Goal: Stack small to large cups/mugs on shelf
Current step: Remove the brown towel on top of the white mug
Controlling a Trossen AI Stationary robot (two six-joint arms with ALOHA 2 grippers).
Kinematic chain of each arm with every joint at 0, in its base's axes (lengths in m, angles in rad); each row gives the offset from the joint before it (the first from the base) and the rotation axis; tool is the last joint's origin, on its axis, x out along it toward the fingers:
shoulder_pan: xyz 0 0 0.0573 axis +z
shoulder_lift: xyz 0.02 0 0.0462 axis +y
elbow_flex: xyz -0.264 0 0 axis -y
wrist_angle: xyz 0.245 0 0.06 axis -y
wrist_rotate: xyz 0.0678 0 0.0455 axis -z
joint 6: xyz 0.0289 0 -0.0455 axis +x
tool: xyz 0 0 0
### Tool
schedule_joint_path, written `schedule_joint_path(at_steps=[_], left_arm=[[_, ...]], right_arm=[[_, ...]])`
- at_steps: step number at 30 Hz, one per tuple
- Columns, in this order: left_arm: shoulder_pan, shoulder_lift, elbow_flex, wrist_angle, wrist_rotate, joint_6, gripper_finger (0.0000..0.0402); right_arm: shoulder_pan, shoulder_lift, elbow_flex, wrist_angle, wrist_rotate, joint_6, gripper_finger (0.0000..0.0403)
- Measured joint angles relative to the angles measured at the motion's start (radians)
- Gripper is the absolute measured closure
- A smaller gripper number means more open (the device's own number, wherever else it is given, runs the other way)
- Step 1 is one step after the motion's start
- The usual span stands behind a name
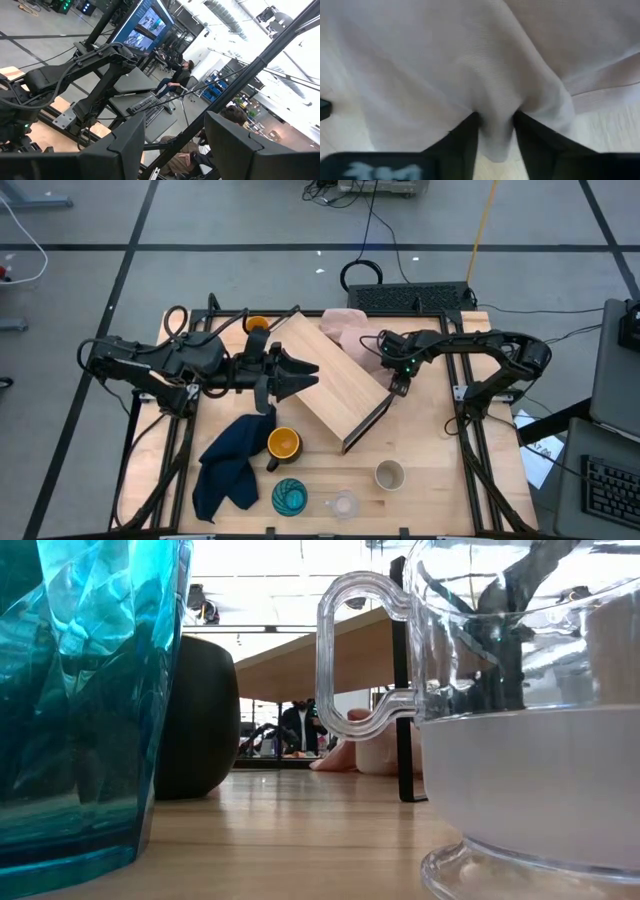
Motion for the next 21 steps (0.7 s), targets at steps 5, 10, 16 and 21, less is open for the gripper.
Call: schedule_joint_path(at_steps=[5, 10, 16, 21], left_arm=[[0.0, 0.0, 0.0, 0.0, 0.0, 0.002, 0.0197], [0.0, 0.0, 0.0, 0.0, -0.001, 0.001, 0.0197], [0.0, 0.0, 0.0, -0.001, -0.001, 0.003, 0.0197], [0.0, 0.0, 0.0, -0.002, -0.001, 0.011, 0.0197]], right_arm=[[0.0, 0.0, -0.001, -0.041, -0.006, -0.024, 0.0385], [0.0, -0.02, -0.005, -0.071, -0.005, -0.028, 0.0395], [0.001, -0.146, 0.02, -0.12, 0.032, -0.019, 0.0401], [0.001, -0.286, 0.078, -0.177, 0.056, 0.001, 0.0402]])
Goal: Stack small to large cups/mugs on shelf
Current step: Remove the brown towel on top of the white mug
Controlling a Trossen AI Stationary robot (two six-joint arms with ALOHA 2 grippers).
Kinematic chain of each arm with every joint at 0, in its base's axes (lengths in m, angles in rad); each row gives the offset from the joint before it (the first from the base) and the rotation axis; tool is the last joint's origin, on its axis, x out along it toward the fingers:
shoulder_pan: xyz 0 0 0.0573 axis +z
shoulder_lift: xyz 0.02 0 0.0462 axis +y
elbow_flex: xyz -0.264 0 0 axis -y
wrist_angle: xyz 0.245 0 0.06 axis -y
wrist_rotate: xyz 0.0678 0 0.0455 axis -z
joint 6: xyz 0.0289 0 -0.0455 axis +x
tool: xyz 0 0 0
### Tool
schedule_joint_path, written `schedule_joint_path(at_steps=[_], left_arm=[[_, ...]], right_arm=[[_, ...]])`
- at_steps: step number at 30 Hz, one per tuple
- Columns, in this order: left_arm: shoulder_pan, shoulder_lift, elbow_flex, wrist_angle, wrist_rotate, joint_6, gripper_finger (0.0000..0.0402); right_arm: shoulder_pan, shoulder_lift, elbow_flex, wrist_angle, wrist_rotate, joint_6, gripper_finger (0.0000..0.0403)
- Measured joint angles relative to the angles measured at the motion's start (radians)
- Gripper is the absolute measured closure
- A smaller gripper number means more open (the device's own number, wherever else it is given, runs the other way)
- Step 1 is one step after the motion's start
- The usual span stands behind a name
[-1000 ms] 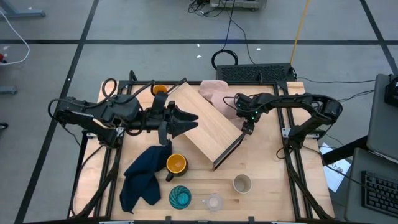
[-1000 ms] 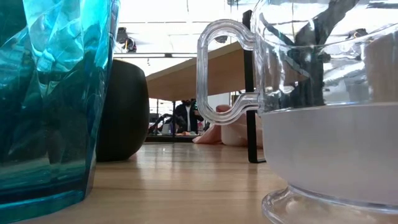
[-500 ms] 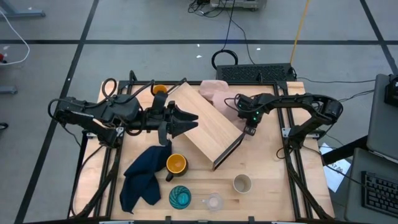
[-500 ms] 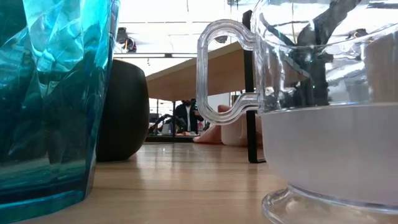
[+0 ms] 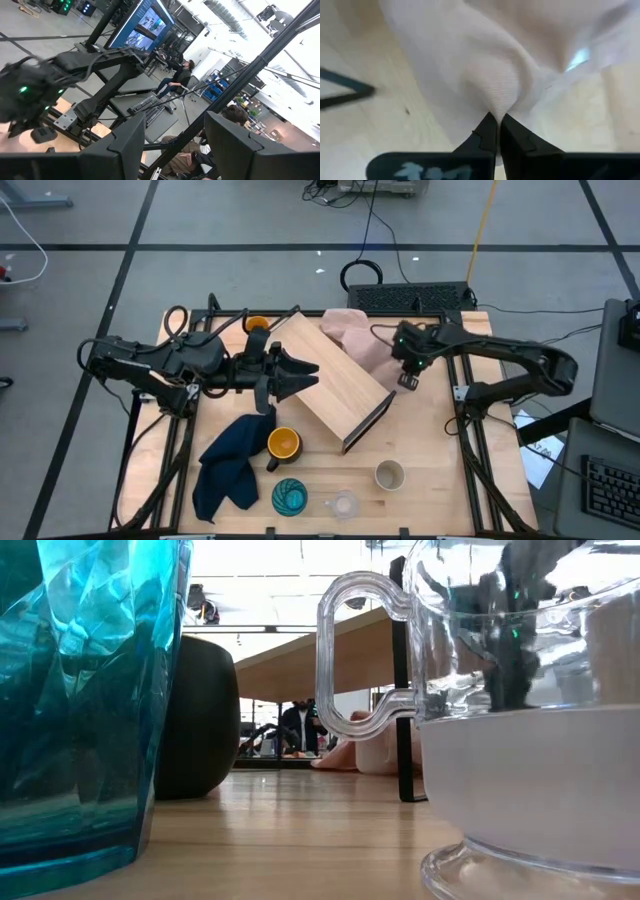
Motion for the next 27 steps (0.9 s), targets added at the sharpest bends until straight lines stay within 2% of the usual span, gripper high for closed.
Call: schedule_joint_path(at_steps=[10, 20, 27], left_arm=[[0.0, 0.0, 0.0, -0.012, 0.0, 0.015, 0.0197], [0.0, 0.0, 0.0, -0.03, 0.0, 0.015, 0.0197], [0.0, 0.0, 0.0, -0.045, 0.0, 0.016, 0.0197]], right_arm=[[0.0, -0.172, 0.22, -0.016, 0.002, 0.07, 0.0402], [0.0, -0.166, 0.56, 0.026, 0.034, 0.055, 0.0403], [0.0, -0.164, 0.683, 0.096, 0.092, 0.021, 0.0403]])
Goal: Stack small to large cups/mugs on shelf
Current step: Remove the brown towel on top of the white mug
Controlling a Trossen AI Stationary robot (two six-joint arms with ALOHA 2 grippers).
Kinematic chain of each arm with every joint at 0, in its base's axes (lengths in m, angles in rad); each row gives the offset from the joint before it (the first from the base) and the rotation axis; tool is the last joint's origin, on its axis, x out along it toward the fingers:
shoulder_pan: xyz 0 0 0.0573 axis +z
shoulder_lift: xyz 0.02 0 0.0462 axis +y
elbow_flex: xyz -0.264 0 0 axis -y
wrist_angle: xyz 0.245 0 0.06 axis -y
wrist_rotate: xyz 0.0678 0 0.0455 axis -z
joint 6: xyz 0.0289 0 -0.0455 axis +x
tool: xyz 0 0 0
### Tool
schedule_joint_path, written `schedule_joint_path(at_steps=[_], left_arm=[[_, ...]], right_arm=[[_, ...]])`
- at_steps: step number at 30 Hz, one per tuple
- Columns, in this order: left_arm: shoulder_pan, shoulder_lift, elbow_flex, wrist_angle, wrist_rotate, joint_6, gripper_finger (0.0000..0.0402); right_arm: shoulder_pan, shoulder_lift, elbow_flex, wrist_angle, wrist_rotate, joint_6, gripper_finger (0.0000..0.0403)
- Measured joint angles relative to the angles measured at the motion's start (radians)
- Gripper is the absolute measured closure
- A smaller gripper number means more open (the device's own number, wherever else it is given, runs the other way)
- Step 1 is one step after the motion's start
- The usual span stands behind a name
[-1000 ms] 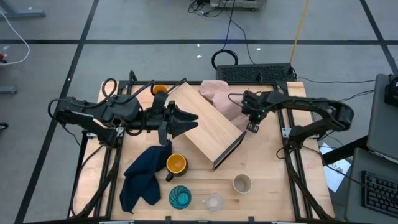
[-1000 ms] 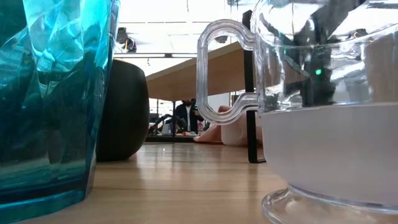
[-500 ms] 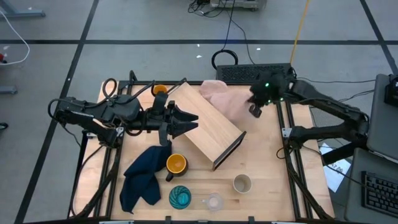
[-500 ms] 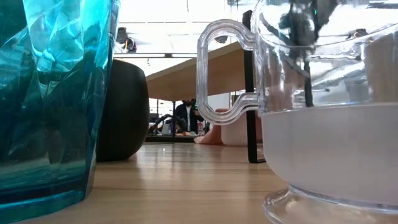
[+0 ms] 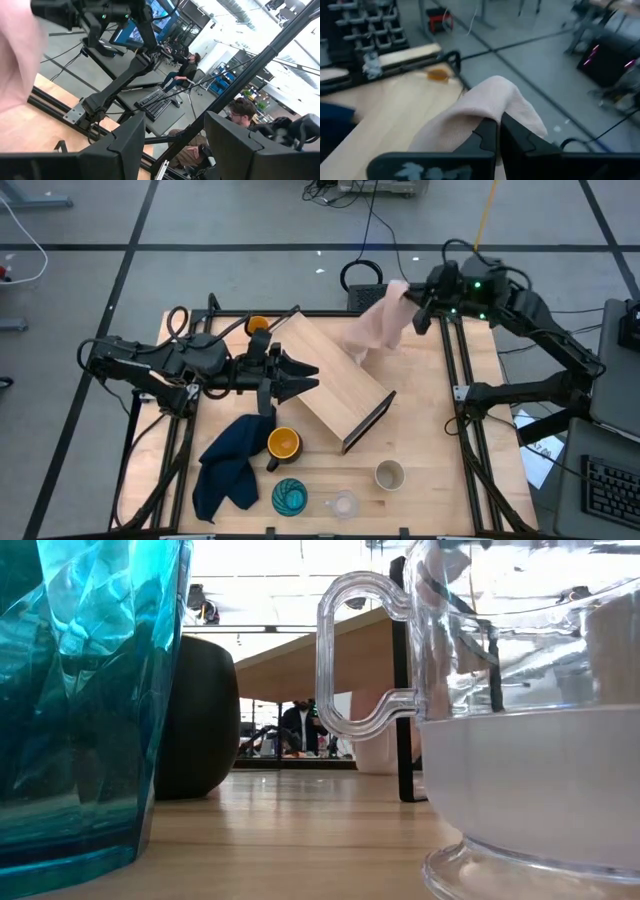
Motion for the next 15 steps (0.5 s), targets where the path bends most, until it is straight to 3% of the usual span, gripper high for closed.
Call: schedule_joint_path(at_steps=[4, 9, 15], left_arm=[[0.0, 0.0, 0.0, 0.0, 0.0, 0.007, 0.0197], [0.0, 0.0, 0.0, 0.0, 0.0, 0.009, 0.0197], [0.0, 0.0, 0.0, 0.0, 0.0, 0.009, 0.0197]], right_arm=[[0.007, 0.0, 0.045, 0.017, 0.076, -0.058, 0.0403], [0.028, -0.004, 0.084, 0.001, 0.26, -0.168, 0.0403], [0.029, -0.007, 0.17, -0.198, 0.387, -0.173, 0.0403]])
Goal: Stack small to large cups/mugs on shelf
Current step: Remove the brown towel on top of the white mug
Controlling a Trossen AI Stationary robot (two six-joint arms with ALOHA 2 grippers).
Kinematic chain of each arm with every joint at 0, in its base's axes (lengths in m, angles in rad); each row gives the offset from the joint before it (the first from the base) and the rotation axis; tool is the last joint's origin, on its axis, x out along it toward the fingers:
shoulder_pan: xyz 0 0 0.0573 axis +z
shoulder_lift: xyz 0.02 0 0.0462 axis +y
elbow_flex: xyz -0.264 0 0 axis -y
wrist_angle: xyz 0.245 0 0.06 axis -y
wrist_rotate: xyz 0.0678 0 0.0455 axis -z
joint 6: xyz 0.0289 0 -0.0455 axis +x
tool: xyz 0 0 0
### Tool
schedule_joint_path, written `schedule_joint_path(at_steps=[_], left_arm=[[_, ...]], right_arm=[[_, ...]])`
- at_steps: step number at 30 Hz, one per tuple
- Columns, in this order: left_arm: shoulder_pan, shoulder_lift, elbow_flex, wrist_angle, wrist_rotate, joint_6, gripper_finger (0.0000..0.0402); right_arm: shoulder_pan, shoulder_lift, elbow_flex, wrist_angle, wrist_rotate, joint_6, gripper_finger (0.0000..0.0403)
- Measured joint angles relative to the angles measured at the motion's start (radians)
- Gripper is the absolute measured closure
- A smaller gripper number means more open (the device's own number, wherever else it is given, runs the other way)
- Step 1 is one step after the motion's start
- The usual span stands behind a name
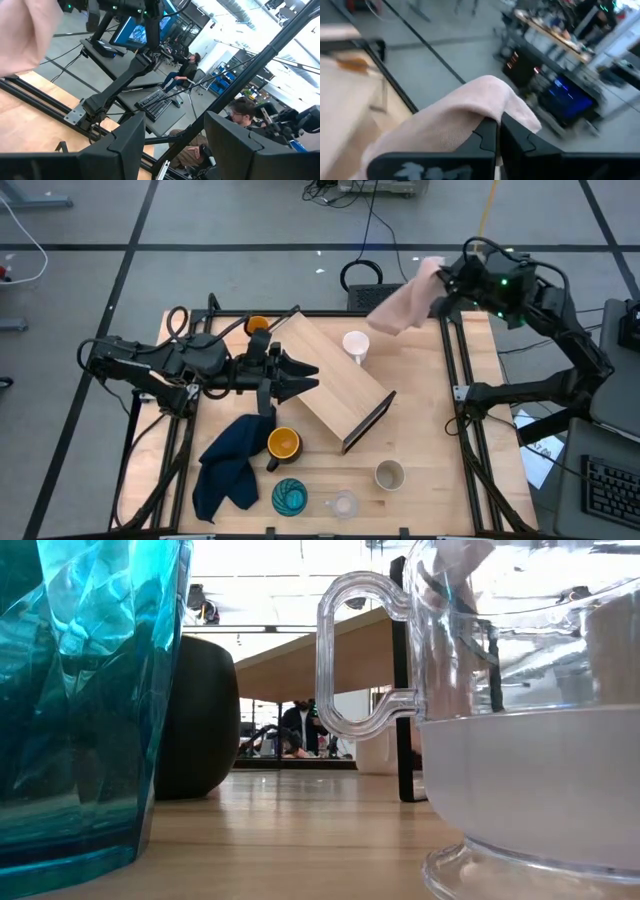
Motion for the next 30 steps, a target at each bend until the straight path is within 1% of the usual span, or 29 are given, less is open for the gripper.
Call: schedule_joint_path(at_steps=[2, 5, 8, 11, 14, 17, 23, 26, 30], left_arm=[[0.0, 0.0, 0.0, 0.0, -0.005, 0.0, 0.0197], [0.008, 0.0, 0.0, 0.0, -0.007, 0.003, 0.0197], [0.019, 0.0, 0.0, -0.001, -0.007, 0.01, 0.0197], [0.027, 0.0, 0.0, -0.001, -0.007, 0.012, 0.0197], [0.032, 0.0, 0.0, -0.001, -0.007, 0.012, 0.0197], [0.032, 0.0, 0.0, -0.001, -0.007, 0.012, 0.0197], [0.032, 0.0, 0.0, -0.001, -0.006, 0.008, 0.0197], [0.027, 0.0, 0.0, -0.001, -0.006, -0.001, 0.0197], [0.021, 0.0, 0.0, -0.002, -0.004, -0.008, 0.0197]], right_arm=[[-0.001, 0.0, 0.025, -0.084, 0.018, 0.026, 0.0403], [0.0, -0.001, 0.046, -0.172, 0.013, 0.081, 0.0403], [0.0, -0.002, 0.053, -0.256, -0.022, 0.148, 0.0403], [0.0, 0.008, 0.052, -0.348, -0.092, 0.244, 0.0403], [0.0, 0.013, 0.022, -0.397, -0.218, 0.346, 0.0403], [0.0, 0.014, -0.04, -0.428, -0.334, 0.423, 0.0403], [0.001, 0.009, -0.22, -0.496, -0.475, 0.455, 0.0403], [0.022, 0.0, -0.319, -0.51, -0.511, 0.447, 0.0403], [0.074, -0.024, -0.449, -0.526, -0.515, 0.459, 0.0403]])
